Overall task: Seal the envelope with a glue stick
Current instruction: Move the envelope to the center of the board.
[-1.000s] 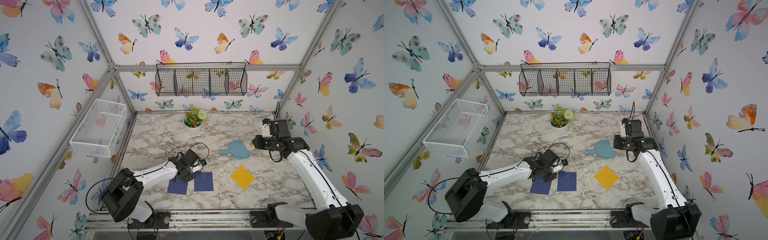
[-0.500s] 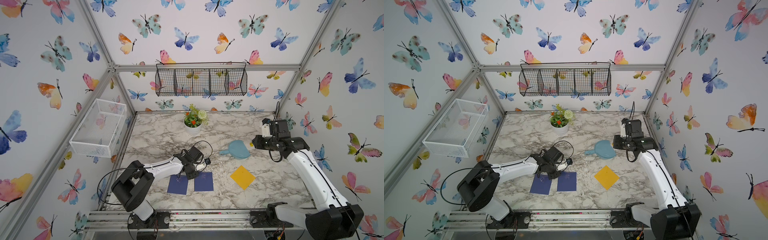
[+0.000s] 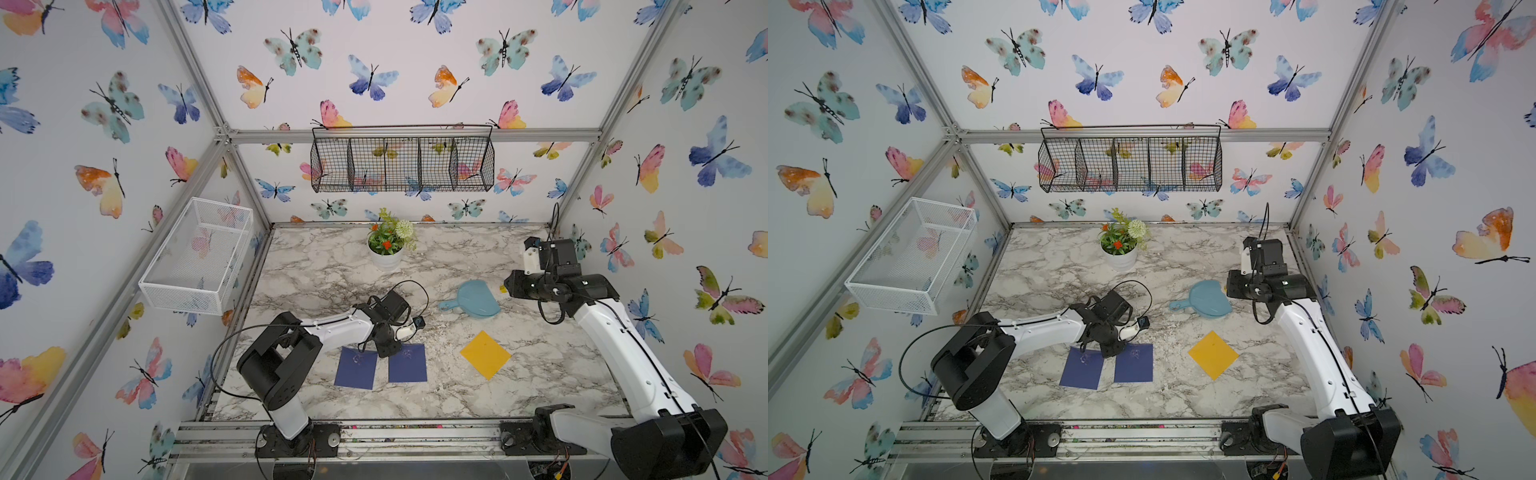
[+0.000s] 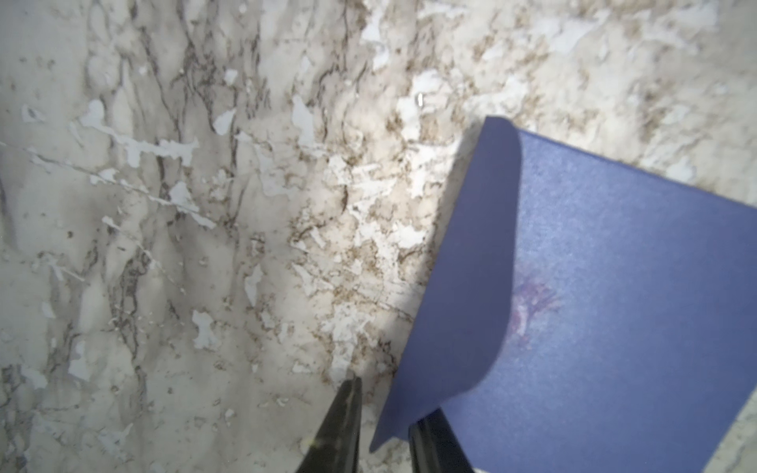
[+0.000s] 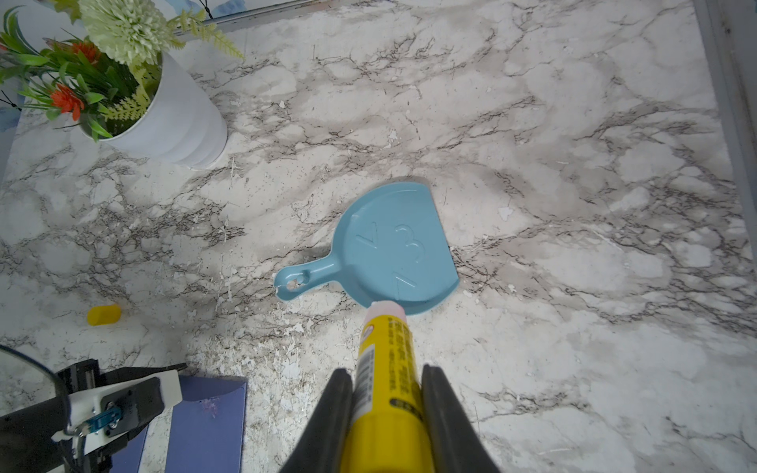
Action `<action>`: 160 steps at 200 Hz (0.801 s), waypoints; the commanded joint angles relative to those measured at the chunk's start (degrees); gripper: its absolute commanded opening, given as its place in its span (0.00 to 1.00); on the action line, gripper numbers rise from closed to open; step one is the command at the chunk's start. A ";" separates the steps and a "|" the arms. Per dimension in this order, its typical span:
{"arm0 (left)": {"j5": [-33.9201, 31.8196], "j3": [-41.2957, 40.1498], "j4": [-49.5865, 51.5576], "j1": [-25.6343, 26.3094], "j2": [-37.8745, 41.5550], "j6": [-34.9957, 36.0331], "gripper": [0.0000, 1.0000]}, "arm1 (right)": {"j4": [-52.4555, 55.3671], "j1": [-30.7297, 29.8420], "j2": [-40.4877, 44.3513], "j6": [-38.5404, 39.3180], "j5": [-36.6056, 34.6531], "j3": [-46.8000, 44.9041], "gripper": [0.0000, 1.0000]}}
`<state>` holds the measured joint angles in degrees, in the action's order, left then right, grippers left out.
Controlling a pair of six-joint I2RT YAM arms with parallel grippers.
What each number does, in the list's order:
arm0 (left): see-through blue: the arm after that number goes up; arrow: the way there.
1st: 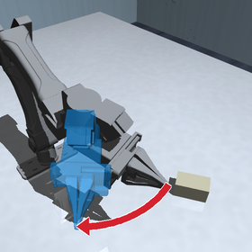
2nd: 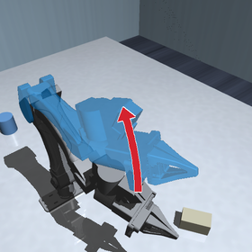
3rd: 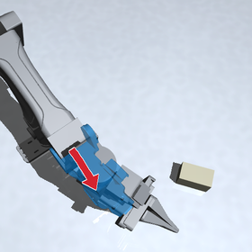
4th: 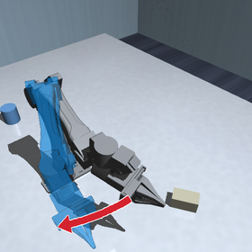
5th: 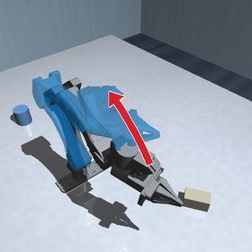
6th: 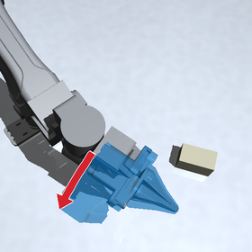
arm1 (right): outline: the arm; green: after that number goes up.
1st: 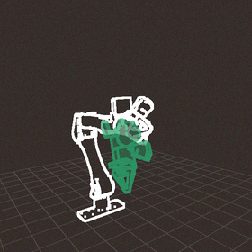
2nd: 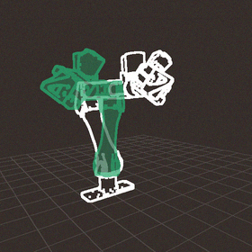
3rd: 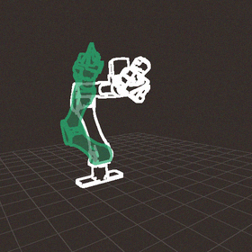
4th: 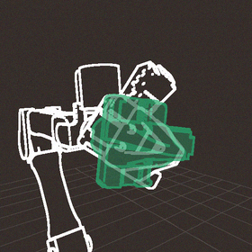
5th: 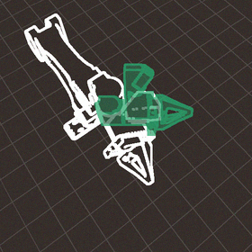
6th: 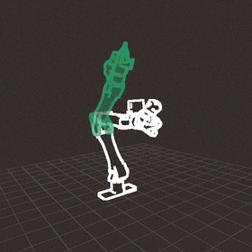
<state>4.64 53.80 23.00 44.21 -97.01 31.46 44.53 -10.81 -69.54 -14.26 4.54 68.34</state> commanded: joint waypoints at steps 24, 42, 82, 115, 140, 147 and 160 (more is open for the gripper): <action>1.33 0.84 1.49 -0.47 -2.15 -0.82 0.14 | 0.03 0.26 0.02 0.73 -0.25 1.54 0.02; 2.30 1.55 1.65 -0.76 -1.72 -3.16 0.09 | 0.11 0.26 -0.03 0.73 -0.01 1.63 0.03; 8.71 0.22 -0.82 -1.10 2.48 -13.24 0.07 | 0.90 0.26 0.01 0.48 0.77 1.37 0.03; 12.23 -3.81 -4.51 -0.98 5.83 -25.85 0.07 | 0.99 0.26 -0.07 -0.06 2.60 0.41 0.02; 13.14 -9.08 -9.86 -0.97 9.84 -37.26 0.06 | 0.91 0.22 -0.25 -1.01 4.29 -0.44 0.03; 13.62 -10.91 -11.89 -0.88 11.29 -40.20 0.06 | 0.91 0.18 -0.42 -1.33 4.94 -0.63 0.02; 13.70 -14.31 -15.77 -0.78 14.21 -46.62 0.06 | 1.21 0.17 -0.69 -1.77 5.99 -0.66 0.02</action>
<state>15.46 44.56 14.94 43.44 -87.90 0.64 44.60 -10.81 -69.54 -14.59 7.55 68.14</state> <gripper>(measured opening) 0.064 0.283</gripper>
